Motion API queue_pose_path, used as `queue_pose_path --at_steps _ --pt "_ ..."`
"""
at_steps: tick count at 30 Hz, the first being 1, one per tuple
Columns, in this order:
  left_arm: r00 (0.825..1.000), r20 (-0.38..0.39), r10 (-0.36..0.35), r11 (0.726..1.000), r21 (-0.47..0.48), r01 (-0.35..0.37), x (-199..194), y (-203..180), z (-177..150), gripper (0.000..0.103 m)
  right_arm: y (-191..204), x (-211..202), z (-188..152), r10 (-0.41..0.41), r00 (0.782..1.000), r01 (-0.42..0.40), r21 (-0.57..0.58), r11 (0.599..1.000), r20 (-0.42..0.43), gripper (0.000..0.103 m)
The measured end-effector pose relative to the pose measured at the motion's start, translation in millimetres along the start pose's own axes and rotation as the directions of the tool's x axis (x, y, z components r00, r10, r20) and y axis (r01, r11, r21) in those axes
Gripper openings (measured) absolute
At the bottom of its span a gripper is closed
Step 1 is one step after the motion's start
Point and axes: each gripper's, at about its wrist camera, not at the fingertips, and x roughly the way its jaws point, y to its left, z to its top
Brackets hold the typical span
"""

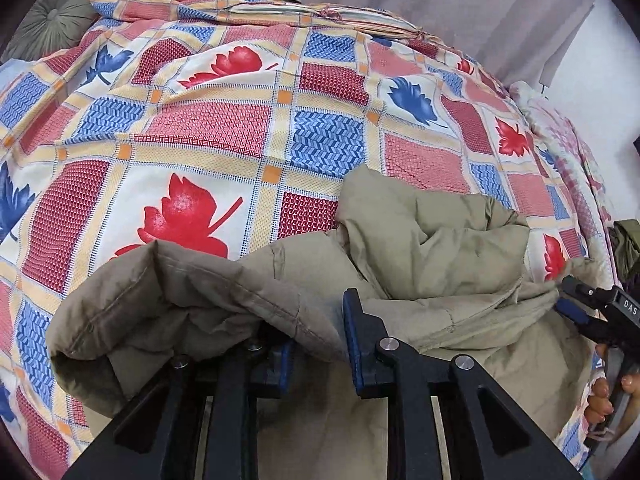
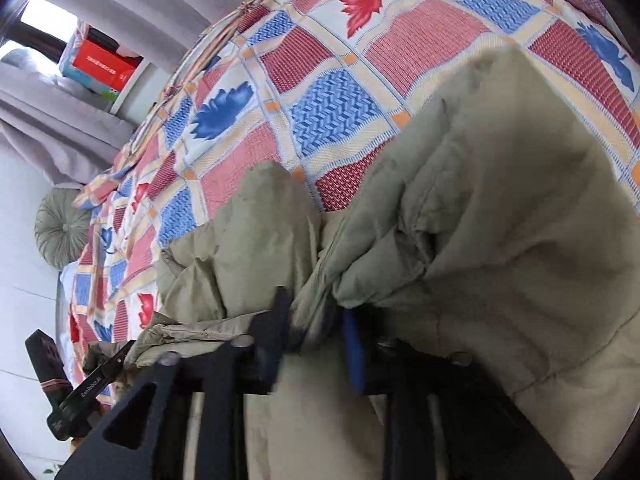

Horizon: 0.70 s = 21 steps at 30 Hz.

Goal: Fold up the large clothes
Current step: 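Fold the lifted hem over toward the collar and open both grippers, then grasp the folded edge with both grippers and fold it over again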

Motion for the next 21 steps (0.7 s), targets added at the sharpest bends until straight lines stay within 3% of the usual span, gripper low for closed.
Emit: queue_pose_path --at_steps 1,2,5,7,11,14,16,21 --pt "1.000 0.005 -0.003 1.000 0.001 0.003 -4.7 -1.0 0.3 0.040 1.6 -4.5 1.0 0.007 1.000 -0.007 -0.006 1.000 0.003 0.068" --pt "1.000 0.014 -0.011 1.000 -0.001 0.011 -10.1 -1.7 0.2 0.057 4.1 -9.8 1.9 0.009 1.000 -0.009 -0.014 1.000 0.009 0.076" --pt "0.996 0.088 0.029 0.999 0.011 -0.030 -30.2 -7.4 -2.1 0.103 8.3 -22.1 2.1 0.017 1.000 -0.017 -0.033 0.999 0.006 0.076" --pt "0.988 0.145 0.057 0.997 0.040 -0.063 -45.6 -12.2 -4.9 0.103 7.5 -29.4 -0.3 0.021 1.000 -0.020 -0.026 0.999 0.009 0.076" --pt "0.988 0.135 0.072 0.994 0.077 -0.083 -60.1 -12.7 -15.3 0.103 2.7 -43.4 -11.9 0.018 1.000 -0.018 -0.022 1.000 0.008 0.076" --pt "0.991 0.111 0.069 0.995 0.070 -0.077 -70.7 -5.1 -38.0 0.103 0.4 -54.9 -26.0 0.007 1.000 -0.007 -0.036 0.999 0.011 0.076" --pt "0.998 0.064 0.028 0.998 0.050 -0.031 -73.6 3.2 -57.6 0.103 -3.2 -64.4 -39.3 0.018 1.000 -0.018 -0.034 0.999 0.008 0.076" --pt "1.000 -0.010 -0.010 0.998 -0.056 0.010 -80.6 23.3 -110.4 0.103 -13.2 -86.8 -74.7 0.026 1.000 -0.026 -0.035 0.999 -0.008 0.076"
